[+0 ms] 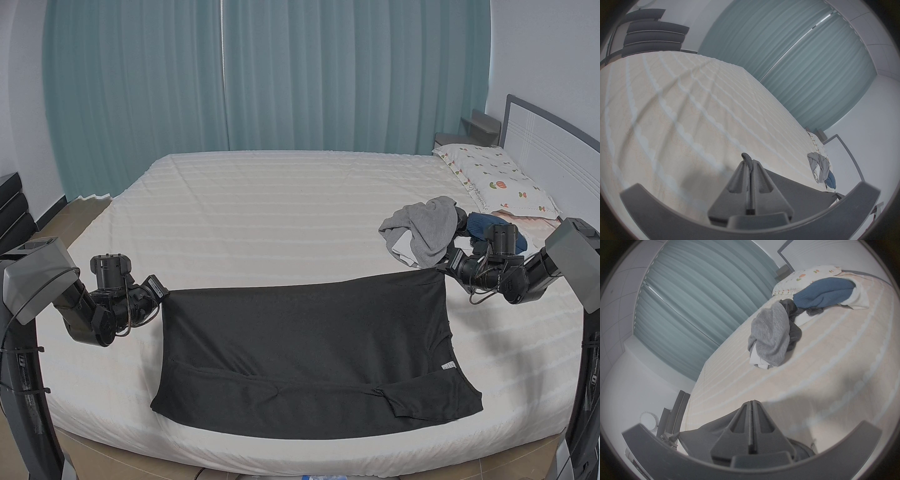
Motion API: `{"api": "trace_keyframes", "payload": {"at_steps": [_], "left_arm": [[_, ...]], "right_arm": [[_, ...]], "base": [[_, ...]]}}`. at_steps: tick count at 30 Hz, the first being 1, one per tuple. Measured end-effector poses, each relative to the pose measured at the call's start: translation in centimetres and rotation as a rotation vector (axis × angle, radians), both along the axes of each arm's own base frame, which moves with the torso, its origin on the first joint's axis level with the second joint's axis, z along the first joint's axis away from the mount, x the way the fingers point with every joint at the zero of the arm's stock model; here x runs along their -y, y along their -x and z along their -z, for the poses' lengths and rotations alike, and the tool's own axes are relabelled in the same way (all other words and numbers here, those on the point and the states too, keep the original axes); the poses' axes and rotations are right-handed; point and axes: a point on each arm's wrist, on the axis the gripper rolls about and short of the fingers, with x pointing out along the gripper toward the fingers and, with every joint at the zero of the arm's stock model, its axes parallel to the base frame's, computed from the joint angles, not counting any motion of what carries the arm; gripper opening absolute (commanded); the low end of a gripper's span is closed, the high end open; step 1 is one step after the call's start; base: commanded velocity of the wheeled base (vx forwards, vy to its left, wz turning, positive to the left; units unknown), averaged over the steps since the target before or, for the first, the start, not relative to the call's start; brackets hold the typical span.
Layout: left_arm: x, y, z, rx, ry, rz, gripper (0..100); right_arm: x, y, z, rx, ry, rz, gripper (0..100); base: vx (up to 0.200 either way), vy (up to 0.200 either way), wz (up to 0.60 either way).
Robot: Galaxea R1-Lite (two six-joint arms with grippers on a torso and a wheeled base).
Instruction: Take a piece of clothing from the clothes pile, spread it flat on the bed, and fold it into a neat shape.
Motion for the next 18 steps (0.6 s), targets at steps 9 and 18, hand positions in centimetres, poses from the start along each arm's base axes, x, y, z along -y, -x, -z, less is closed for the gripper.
{"api": "trace_keyframes", "payload": {"at_steps": [9,18], "left_arm": [[0.3,2.1,0.1,-0.026,-0.155,0.104,0],[0.6,5.0,1.1,-0.088,-0.299,0.210,0]], "right_arm": [[0.3,4.9,1.1,-0.103,0.039,-0.081,0],[0.7,10.4,2.4,-0.197,0.126,-0.158,0]], "base": [[0.000,0.000,0.00],[0.000,0.000,0.00]]}}
